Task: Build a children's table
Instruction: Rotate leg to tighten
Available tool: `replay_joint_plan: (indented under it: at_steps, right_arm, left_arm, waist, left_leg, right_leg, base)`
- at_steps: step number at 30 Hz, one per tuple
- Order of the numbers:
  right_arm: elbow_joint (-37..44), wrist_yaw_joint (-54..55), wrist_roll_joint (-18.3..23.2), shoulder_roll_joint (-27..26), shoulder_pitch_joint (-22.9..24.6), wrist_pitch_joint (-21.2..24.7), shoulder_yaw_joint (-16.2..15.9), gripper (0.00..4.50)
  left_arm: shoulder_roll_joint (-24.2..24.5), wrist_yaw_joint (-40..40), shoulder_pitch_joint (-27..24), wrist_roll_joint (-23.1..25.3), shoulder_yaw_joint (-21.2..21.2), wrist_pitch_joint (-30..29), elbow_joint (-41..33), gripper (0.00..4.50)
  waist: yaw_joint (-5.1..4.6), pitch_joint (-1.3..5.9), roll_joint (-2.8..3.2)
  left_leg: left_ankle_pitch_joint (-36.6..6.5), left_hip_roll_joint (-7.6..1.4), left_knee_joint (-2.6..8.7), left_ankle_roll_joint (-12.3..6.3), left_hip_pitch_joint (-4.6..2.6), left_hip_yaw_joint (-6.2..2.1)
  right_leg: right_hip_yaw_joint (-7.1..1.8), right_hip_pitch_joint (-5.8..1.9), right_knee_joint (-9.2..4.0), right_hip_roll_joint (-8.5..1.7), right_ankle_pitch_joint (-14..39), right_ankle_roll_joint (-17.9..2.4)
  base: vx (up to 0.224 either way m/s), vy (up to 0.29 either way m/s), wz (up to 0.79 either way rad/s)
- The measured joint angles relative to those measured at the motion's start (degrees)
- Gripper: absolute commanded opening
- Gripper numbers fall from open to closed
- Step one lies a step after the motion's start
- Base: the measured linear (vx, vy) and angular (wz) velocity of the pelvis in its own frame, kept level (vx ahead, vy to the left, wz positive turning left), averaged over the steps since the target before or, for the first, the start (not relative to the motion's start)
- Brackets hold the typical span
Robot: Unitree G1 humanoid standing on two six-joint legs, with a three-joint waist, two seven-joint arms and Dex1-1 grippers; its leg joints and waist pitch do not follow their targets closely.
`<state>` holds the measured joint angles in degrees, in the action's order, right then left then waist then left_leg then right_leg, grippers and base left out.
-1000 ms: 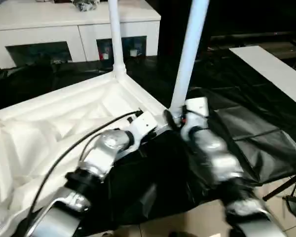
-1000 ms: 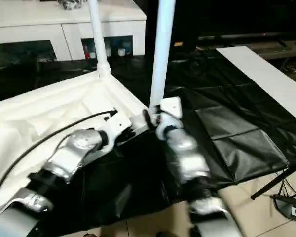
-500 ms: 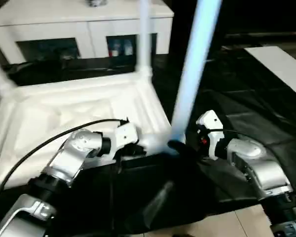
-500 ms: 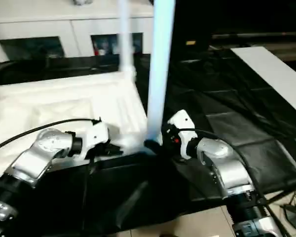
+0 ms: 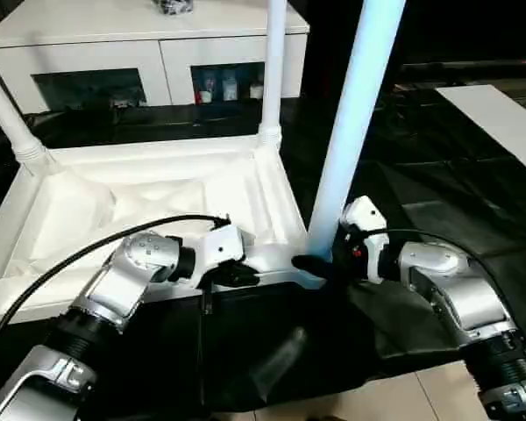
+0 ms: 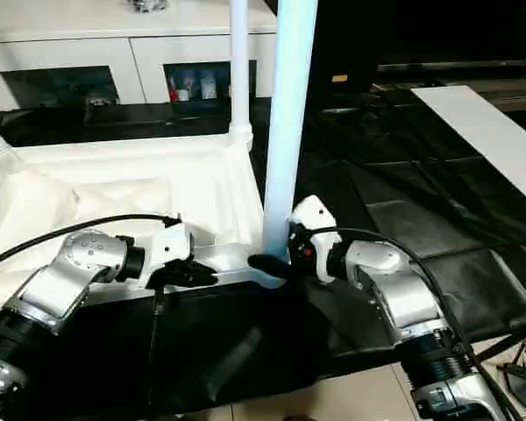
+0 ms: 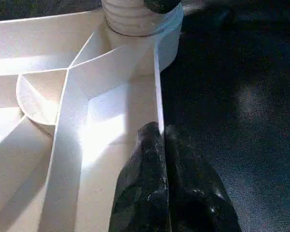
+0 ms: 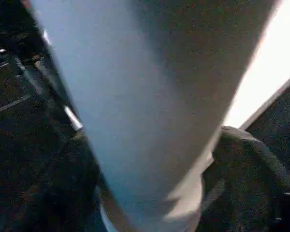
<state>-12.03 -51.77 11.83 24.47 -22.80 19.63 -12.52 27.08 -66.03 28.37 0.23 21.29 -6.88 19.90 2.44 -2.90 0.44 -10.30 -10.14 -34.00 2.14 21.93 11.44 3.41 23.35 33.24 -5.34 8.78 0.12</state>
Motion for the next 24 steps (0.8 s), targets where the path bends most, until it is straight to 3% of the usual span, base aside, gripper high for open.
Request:
replay_joint_plan:
  at_steps: [7,20,24]
  right_arm:
    - [0.37,-2.04,-0.14,1.31,0.00,0.30,-0.86,2.79]
    - [0.60,-2.32,-0.24,1.48,-0.08,0.98,-1.15,2.62]
    - [-1.47,2.91,-0.79,-2.58,-0.57,3.35,0.08,2.62]
  left_arm:
    - [-0.03,-0.15,0.00,-0.02,0.03,0.05,0.00,0.00]
    - [0.05,-0.54,-0.02,0.14,0.15,0.17,0.03,0.00]
    - [-0.49,1.94,-0.11,1.34,-0.19,-1.46,0.31,0.00]
  waist:
    - [0.11,0.00,0.00]
    - [0.27,0.04,-0.05]
    - [-0.25,0.20,-0.33]
  left_leg:
    - [0.00,0.00,-0.02,0.00,0.00,0.00]
    - [0.00,-0.02,-0.22,-0.01,-0.06,-0.02]
    - [-0.01,-0.03,-0.22,0.02,-0.63,-0.04]
  right_leg:
    - [0.00,0.00,0.02,0.00,0.00,0.00]
    - [-0.01,-0.02,0.27,0.00,0.00,0.00]
    - [-0.03,-0.41,0.39,0.00,0.06,0.09]
  base:
    - [0.000,0.000,0.00]
    - [0.000,0.000,0.00]
    - [0.000,0.000,0.00]
